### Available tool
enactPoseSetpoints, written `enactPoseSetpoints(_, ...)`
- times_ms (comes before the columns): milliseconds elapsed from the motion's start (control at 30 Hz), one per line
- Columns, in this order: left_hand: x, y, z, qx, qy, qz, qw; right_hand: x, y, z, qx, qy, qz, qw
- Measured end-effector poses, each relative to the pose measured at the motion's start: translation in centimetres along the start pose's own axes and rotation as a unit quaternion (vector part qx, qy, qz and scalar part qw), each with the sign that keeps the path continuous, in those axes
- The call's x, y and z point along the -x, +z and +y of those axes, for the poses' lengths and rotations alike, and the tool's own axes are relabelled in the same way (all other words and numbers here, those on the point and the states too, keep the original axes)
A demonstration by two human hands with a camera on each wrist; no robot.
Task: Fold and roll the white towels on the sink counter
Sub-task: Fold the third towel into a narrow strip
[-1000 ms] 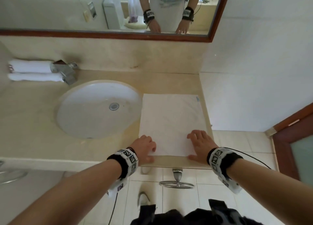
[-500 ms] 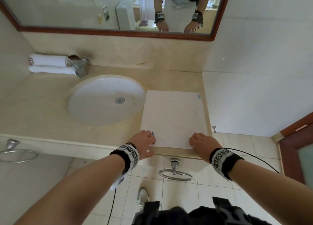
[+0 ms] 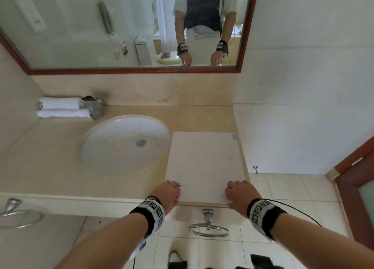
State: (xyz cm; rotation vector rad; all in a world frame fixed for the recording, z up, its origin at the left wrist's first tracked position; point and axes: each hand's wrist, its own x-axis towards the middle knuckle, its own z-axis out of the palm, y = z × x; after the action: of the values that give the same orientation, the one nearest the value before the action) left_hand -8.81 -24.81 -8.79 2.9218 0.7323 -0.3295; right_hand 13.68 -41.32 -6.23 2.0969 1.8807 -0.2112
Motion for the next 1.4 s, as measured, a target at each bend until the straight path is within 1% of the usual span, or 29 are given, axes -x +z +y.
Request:
enactPoseSetpoints(167, -0.2, -0.1, -0.3, 0.011, -0.008, -0.005, 1.0, 0.4, 0.5, 0.3, -0.012, 0.01, 0.01, 1.0)
enactPoseSetpoints(233, -0.4, -0.2, -0.3, 0.037, -0.012, -0.003, 0.999, 0.3, 0.3, 0.4, -0.042, 0.027, 0.007, 0.999)
enactPoseSetpoints(300, -0.6, -0.3, -0.4, 0.074, -0.03, 0.004, 0.997, 0.1, -0.1, 0.8, -0.096, 0.06, -0.009, 0.994)
enactPoseSetpoints(400, -1.0, -0.5, -0.4, 0.128, -0.076, 0.022, 0.989, -0.4, -0.4, 1.6, -0.197, 0.109, -0.048, 0.973)
enactPoseSetpoints(467, -1.3, -0.6, -0.3, 0.165, -0.117, 0.038, 0.979, -0.8, -0.3, 1.9, -0.255, 0.138, -0.056, 0.955)
enactPoseSetpoints(533, -1.5, -0.7, -0.2, 0.173, -0.137, 0.04, 0.974, -1.1, -0.3, 2.2, -0.284, 0.156, -0.053, 0.945)
enactPoseSetpoints(600, -1.5, -0.7, -0.2, 0.151, -0.136, 0.033, 0.979, -1.2, -0.3, 2.3, -0.3, 0.169, -0.047, 0.938)
enactPoseSetpoints(667, -1.3, -0.7, -0.1, 0.1, -0.115, 0.027, 0.988, -1.2, -0.3, 2.2, -0.295, 0.165, -0.044, 0.94)
enactPoseSetpoints(733, -1.1, -0.8, 0.3, 0.017, -0.069, 0.019, 0.997, -1.1, -0.2, 1.9, -0.254, 0.142, -0.043, 0.956)
enactPoseSetpoints(833, -1.0, -1.0, 0.8, -0.097, 0.003, -0.004, 0.995, -0.8, -0.2, 1.5, -0.171, 0.088, -0.028, 0.981)
enactPoseSetpoints(900, -1.0, -1.1, 0.9, -0.128, 0.021, -0.018, 0.991, -0.6, -0.2, 1.3, -0.126, 0.057, -0.024, 0.99)
enactPoseSetpoints(1000, -1.3, -1.4, 1.0, -0.144, 0.026, -0.027, 0.989, -0.4, -0.1, 1.3, -0.093, 0.042, -0.026, 0.994)
enactPoseSetpoints(1133, -1.5, -1.3, 1.2, -0.135, 0.018, -0.038, 0.99, -0.5, 0.1, 1.2, -0.091, 0.042, -0.021, 0.995)
enactPoseSetpoints(1400, -2.0, -0.5, 0.2, -0.05, 0.004, -0.024, 0.998, -1.3, 0.1, 1.8, -0.148, 0.069, -0.036, 0.986)
